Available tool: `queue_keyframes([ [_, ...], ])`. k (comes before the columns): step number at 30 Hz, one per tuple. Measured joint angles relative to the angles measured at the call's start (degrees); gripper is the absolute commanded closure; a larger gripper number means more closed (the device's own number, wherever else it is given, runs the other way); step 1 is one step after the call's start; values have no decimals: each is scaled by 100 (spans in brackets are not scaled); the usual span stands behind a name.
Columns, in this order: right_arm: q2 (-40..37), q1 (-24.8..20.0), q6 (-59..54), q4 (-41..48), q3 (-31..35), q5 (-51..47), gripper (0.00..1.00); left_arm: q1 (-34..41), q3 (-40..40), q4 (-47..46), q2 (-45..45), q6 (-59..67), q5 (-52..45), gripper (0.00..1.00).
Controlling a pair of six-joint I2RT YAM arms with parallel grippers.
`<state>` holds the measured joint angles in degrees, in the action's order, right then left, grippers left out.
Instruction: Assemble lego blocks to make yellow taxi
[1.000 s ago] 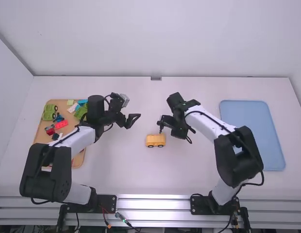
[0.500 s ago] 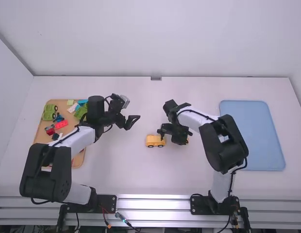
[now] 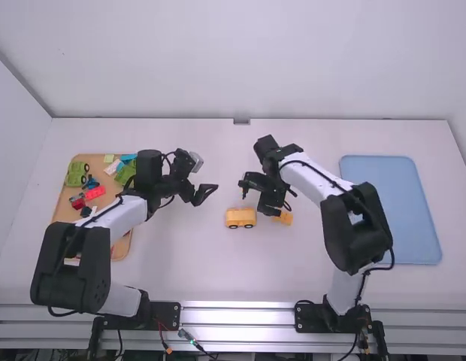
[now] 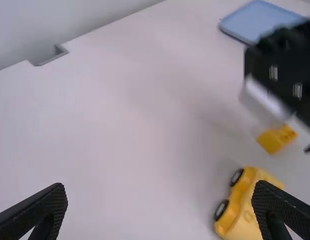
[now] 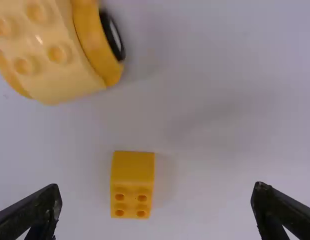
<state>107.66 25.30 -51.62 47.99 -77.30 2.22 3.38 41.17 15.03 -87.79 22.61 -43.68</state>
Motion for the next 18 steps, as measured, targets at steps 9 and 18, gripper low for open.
queue_keyframes([
  [9, -2175, -1497, -415, -1729, 1274, 2354, 1, 0, 2, -1095, -7, 2074, -1147, 1],
  [18, -2559, -2369, -522, -5066, 4306, 4138, 0, 282, 2, -542, -890, 3141, -1965, 1],
])
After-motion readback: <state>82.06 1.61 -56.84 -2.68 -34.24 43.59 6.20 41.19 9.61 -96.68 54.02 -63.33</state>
